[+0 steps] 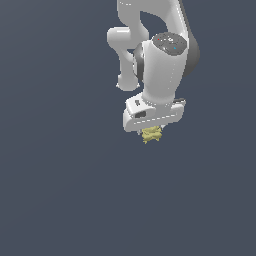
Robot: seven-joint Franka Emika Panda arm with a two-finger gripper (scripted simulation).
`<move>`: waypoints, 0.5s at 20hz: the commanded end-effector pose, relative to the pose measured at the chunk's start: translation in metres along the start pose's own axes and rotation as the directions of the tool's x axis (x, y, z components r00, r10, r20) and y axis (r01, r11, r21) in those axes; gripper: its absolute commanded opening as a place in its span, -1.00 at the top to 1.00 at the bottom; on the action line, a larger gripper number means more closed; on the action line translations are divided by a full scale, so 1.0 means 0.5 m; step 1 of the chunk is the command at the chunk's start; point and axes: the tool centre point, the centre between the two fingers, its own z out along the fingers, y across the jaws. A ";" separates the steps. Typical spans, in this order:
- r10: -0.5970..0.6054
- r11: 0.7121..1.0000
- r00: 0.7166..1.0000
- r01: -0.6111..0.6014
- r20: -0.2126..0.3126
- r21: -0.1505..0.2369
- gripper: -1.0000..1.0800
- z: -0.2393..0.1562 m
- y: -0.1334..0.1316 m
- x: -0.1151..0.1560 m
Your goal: Pick up the object and move it to a goal position.
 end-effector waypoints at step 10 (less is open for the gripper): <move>0.000 1.000 1.000 0.000 0.000 0.001 1.00 -0.237 -0.091 0.020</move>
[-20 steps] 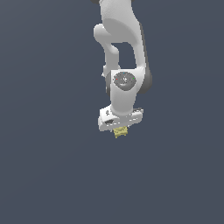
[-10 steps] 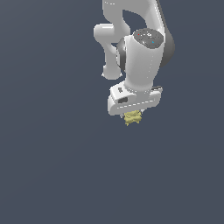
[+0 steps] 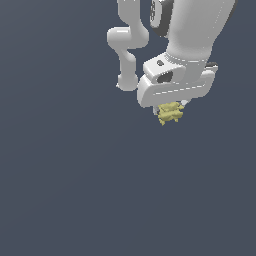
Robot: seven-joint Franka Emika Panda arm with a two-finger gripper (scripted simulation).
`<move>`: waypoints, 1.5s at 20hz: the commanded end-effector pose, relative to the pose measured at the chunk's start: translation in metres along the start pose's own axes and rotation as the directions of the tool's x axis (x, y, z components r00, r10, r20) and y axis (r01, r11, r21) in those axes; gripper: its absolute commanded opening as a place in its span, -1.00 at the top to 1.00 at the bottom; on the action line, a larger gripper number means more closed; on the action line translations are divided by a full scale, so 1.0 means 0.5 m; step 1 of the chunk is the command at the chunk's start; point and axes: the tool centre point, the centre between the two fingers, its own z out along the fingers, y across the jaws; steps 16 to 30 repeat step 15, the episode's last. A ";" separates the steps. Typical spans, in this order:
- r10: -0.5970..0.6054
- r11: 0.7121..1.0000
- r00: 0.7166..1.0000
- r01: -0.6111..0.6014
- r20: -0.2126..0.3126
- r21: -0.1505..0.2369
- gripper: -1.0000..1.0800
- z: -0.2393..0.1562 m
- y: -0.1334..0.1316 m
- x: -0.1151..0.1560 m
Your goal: Pick up the object and move it to a goal position.
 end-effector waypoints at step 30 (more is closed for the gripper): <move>0.001 1.000 1.000 -0.001 0.002 0.001 1.00 -0.121 -0.045 0.018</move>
